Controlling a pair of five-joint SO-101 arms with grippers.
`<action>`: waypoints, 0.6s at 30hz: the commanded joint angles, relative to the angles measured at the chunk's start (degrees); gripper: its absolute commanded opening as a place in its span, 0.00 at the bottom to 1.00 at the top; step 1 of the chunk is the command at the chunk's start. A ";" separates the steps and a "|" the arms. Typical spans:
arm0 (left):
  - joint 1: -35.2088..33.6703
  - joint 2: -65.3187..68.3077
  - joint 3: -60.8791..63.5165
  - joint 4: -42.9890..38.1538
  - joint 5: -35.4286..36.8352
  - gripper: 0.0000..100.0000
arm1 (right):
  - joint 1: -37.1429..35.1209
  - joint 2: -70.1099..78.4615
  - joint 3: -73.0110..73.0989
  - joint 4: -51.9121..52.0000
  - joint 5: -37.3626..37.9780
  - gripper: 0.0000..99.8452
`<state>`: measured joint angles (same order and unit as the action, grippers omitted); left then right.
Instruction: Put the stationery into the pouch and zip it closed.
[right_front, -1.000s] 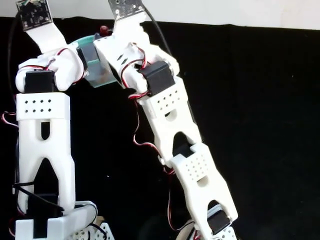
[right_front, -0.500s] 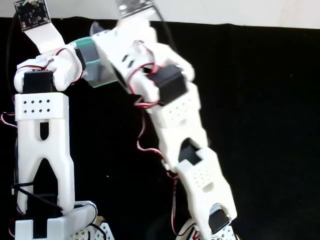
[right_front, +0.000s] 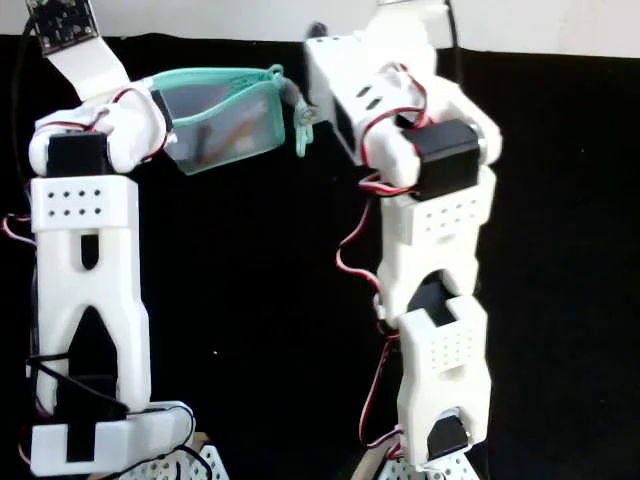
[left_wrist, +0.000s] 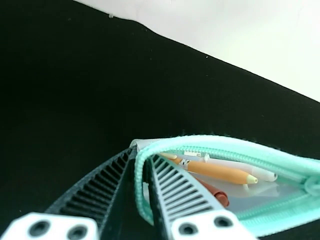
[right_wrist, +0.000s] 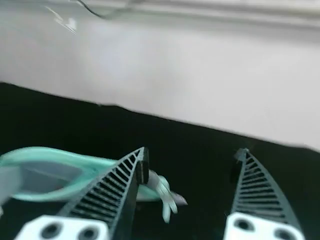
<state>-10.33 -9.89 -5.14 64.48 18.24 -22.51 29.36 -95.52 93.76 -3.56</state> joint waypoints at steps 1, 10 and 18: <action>2.15 -0.84 -5.23 3.08 1.23 0.01 | 1.98 -2.86 -5.76 4.97 0.09 0.27; 2.59 -0.75 -15.60 9.76 1.32 0.01 | 3.03 -2.68 -5.58 7.34 11.78 0.27; 6.90 -0.75 -20.53 12.92 1.32 0.01 | 8.31 -2.86 4.97 7.34 12.04 0.27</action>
<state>-5.23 -9.63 -21.85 76.88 19.03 -16.26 29.19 -93.32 100.26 7.60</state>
